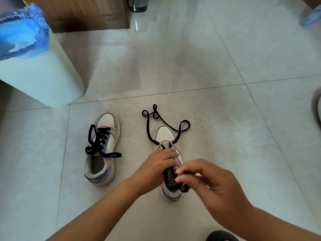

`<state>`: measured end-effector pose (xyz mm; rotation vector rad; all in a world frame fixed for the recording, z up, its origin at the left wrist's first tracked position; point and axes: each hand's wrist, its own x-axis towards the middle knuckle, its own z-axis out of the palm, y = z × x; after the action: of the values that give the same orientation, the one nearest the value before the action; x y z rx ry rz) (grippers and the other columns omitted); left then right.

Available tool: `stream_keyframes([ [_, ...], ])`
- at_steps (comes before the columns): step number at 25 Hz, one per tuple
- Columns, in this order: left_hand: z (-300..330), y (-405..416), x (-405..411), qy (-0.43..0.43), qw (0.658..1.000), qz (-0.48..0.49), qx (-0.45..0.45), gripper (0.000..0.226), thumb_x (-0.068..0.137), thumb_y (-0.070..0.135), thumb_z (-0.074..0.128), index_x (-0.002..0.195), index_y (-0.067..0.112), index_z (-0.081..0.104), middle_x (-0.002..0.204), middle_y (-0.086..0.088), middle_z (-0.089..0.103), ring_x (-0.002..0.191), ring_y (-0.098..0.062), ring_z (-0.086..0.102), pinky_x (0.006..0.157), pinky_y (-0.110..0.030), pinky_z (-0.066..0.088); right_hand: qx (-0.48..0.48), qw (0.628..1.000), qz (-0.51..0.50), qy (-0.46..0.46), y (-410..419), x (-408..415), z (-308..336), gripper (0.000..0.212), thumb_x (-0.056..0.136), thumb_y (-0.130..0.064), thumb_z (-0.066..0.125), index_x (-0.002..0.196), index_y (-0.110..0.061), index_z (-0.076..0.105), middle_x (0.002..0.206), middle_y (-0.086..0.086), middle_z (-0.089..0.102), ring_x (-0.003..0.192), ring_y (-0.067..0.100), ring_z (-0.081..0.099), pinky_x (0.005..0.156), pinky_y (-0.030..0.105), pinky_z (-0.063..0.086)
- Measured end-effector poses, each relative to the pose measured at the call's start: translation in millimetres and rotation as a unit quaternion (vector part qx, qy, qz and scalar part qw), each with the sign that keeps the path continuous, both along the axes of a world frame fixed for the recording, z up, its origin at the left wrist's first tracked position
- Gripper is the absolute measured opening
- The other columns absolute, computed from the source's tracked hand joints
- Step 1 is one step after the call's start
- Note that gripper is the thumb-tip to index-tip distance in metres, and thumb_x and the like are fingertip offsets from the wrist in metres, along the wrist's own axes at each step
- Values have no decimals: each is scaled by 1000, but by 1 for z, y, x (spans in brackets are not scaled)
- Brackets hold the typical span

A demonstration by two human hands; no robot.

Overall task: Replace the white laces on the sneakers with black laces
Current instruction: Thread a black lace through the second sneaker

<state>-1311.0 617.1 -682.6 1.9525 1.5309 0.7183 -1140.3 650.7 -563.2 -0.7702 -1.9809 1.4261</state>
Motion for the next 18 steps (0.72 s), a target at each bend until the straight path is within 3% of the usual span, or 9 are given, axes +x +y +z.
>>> stream_keyframes([
  [2, 23, -8, -3, -115, 990, 51, -64, 41, 85, -6, 50, 101, 31, 57, 119, 6, 63, 125, -3, 48, 109, -28, 33, -207, 974, -91, -8, 7, 10, -5, 5, 88, -19, 62, 88, -21, 67, 77, 1, 70, 70, 14, 67, 66, 23, 55],
  [5, 69, -15, 1, -214, 968, 106, -82, 42, 86, 1, 40, 94, 37, 58, 117, 14, 62, 117, 5, 52, 93, -9, 39, -449, 869, -185, -101, 21, 23, -36, 21, 94, -15, 54, 113, -10, 59, 83, 15, 71, 83, 30, 70, 76, 38, 57],
  [8, 88, -23, 19, -224, 967, 94, -78, 29, 86, 16, 40, 99, 33, 60, 110, 18, 64, 111, 6, 55, 89, -5, 38, -645, 748, -113, -106, 24, 5, -56, 25, 90, -27, 55, 98, -6, 67, 91, 19, 67, 89, 34, 68, 82, 40, 54],
  [9, 87, -29, 29, -213, 971, 81, -66, 24, 89, 22, 40, 103, 31, 58, 109, 17, 64, 109, 7, 55, 94, -6, 36, -676, 727, -75, -97, 24, -8, -60, 25, 85, -33, 60, 88, -10, 70, 90, 17, 64, 86, 31, 66, 80, 38, 54],
  [11, 80, -44, 45, -202, 977, 54, -46, 22, 98, 33, 40, 108, 25, 57, 117, 13, 61, 116, 9, 50, 104, -11, 30, -701, 707, -48, -79, 24, -32, -64, 34, 90, -42, 54, 90, -9, 66, 83, 11, 64, 76, 23, 65, 68, 30, 56],
  [13, 70, -62, 44, -181, 983, 8, -17, 33, 98, 34, 42, 126, 17, 50, 138, 0, 52, 133, -5, 40, 112, -20, 27, -706, 700, -79, -69, 31, -44, -67, 30, 98, -32, 43, 93, -7, 58, 67, 4, 61, 58, 16, 62, 54, 24, 53],
  [14, 61, -67, 37, -124, 992, -1, 18, 43, 96, 30, 49, 135, 11, 41, 146, -6, 41, 139, -13, 32, 113, -25, 26, -698, 707, -95, -71, 35, -46, -65, 26, 99, -27, 41, 89, -8, 56, 59, 2, 57, 49, 13, 57, 49, 21, 50],
  [16, 41, -67, 23, 10, 996, 74, 51, 70, 85, 29, 55, 141, 0, 27, 149, -8, 29, 141, -22, 21, 114, -32, 24, -692, 712, -99, -74, 41, -44, -57, 27, 101, -25, 39, 83, -11, 52, 52, -1, 47, 41, 10, 48, 42, 18, 44],
  [18, 23, -48, 26, 51, 971, 213, -98, 83, 78, 43, 53, 142, -3, 24, 140, 1, 24, 135, -22, 18, 115, -30, 19, -696, 709, -95, -64, 40, -44, -47, 28, 101, -25, 38, 80, -12, 49, 52, -1, 43, 40, 10, 43, 40, 18, 42],
])
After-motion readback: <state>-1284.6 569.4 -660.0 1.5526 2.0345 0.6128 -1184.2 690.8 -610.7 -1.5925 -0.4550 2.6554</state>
